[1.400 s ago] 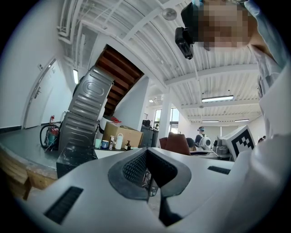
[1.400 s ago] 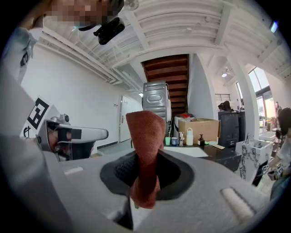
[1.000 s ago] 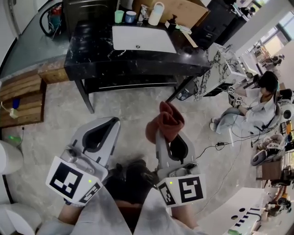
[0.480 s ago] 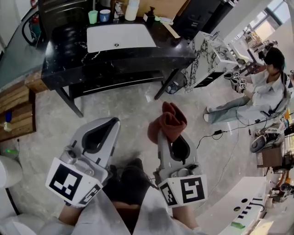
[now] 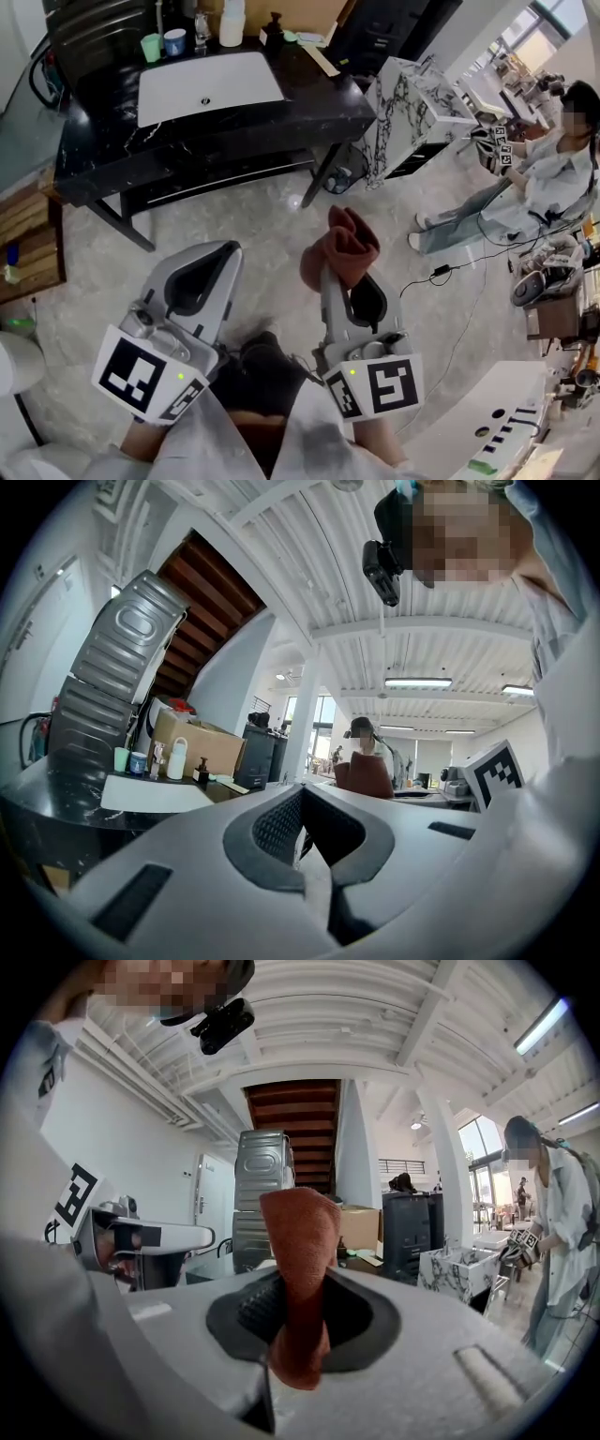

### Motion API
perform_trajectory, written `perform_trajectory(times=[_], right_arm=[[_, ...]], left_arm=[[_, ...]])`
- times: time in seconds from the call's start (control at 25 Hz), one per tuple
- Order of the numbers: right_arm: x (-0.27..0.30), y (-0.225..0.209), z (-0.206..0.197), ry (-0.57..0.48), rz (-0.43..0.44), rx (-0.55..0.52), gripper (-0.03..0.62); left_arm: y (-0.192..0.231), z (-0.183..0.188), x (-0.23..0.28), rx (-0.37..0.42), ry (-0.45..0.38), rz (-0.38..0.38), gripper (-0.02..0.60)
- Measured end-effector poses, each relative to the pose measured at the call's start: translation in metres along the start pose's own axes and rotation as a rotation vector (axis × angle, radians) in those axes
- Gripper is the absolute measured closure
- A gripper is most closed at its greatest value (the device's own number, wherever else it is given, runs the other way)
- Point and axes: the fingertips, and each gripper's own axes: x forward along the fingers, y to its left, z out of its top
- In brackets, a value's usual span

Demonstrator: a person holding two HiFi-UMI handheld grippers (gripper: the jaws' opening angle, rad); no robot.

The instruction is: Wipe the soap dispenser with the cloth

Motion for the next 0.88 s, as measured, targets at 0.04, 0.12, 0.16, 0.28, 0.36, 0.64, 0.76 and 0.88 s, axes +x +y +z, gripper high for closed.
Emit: perform_trajectory(times=[0.04,0.12,0.16,0.28,0.36,0.64,0.76,0.88], right_arm=[[0.002,-0.009,0.001,-0.002,0.003,0.0,0.519],[0.005,-0.025,0.003,-0.004,0.011,0.003,0.519],[0.007,-0.033,0.004,-0.005,0.016,0.003,0.519],[0.015,-0.054,0.006,-0.011,0.031,-0.002,0.519],[0.019,-0.066,0.007,-0.013,0.041,-0.004,0.519],[0.026,-0.114,0.003,-0.019,0.048,-0.001,0.519],[0.028,-0.131,0.002,-0.023,0.044,-0.005,0.519],[0.029,-0.142,0.003,-0.033,0.049,-0.014,0.519]], left_arm=[[-0.003,0.001,0.008,0.002,0.0,0.002,0.578],[-0.009,0.002,0.023,0.009,-0.002,0.008,0.578],[-0.011,0.003,0.03,0.011,-0.004,0.013,0.578],[-0.015,0.005,0.049,0.014,-0.013,0.033,0.578],[-0.018,0.005,0.061,0.015,-0.016,0.047,0.578],[-0.034,-0.001,0.102,0.029,-0.016,0.06,0.578],[-0.039,0.0,0.115,0.034,-0.019,0.064,0.578],[-0.045,0.0,0.126,0.039,-0.023,0.065,0.578]])
